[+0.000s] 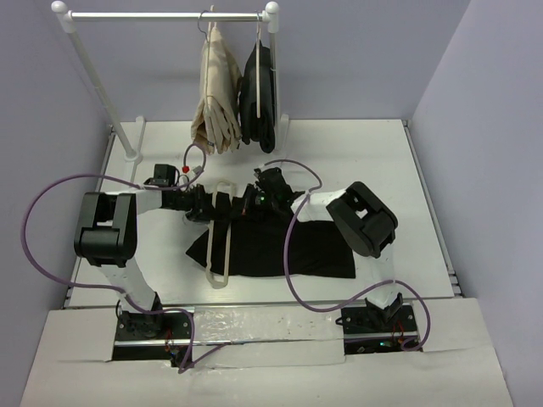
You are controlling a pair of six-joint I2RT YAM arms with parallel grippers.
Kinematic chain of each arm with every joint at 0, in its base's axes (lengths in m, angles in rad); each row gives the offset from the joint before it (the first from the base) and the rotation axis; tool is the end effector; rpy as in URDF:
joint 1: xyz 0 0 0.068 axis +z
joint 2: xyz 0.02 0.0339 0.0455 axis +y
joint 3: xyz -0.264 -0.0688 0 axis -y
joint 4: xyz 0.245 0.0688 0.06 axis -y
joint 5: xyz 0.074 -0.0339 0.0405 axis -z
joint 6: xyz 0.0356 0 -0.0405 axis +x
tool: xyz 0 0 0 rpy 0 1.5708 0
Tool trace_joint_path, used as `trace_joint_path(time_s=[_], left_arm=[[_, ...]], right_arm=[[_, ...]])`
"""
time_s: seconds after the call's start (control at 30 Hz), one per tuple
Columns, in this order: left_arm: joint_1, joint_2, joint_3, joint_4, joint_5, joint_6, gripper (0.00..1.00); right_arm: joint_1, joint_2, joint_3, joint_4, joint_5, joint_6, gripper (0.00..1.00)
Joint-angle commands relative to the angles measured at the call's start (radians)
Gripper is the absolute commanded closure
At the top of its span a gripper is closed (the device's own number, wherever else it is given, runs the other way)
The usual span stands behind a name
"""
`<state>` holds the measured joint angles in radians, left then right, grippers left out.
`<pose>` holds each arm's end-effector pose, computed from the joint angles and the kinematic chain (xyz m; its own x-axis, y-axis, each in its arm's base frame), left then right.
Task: Place the trousers on the hanger
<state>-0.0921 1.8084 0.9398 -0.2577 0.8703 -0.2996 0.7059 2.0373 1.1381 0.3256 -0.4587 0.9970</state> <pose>0.3240 -0.0573 0.1343 -0.9731 -0.1012 -0.2071 0.1041 0.6089 -0.7864 0.3148 0.2891 0.1374 -0.9504 0.1794 -0.2541 -0.1225 0.5351 0.8359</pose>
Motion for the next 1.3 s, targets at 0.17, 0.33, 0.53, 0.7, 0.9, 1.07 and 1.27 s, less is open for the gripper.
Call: trace_joint_path(time_s=[0.17, 0.33, 0.53, 0.7, 0.9, 1.07, 1.27], left_arm=[[0.018, -0.046, 0.044, -0.071, -0.010, 0.063, 0.91], [0.025, -0.041, 0.057, -0.120, -0.062, 0.096, 0.98], [0.048, -0.024, 0.073, -0.140, -0.099, 0.102, 1.00], [0.048, -0.027, 0.076, -0.147, -0.135, 0.117, 1.00], [0.048, -0.026, 0.082, -0.181, -0.169, 0.166, 1.00], [0.045, -0.029, 0.083, -0.190, -0.157, 0.177, 1.00], [0.029, -0.021, 0.097, -0.192, -0.175, 0.171, 1.00]], right_arm=[[-0.006, -0.080, -0.001, 0.020, -0.018, -0.023, 1.00], [-0.006, -0.126, -0.011, 0.006, -0.032, -0.049, 1.00], [-0.008, -0.204, -0.069, 0.004, -0.057, -0.057, 1.00], [-0.016, -0.267, -0.113, -0.003, -0.070, -0.051, 1.00], [-0.031, -0.379, -0.048, -0.072, -0.070, -0.063, 1.00], [-0.028, -0.404, 0.083, -0.135, -0.075, -0.074, 1.00], [-0.023, -0.422, 0.146, -0.112, -0.080, -0.032, 1.00]])
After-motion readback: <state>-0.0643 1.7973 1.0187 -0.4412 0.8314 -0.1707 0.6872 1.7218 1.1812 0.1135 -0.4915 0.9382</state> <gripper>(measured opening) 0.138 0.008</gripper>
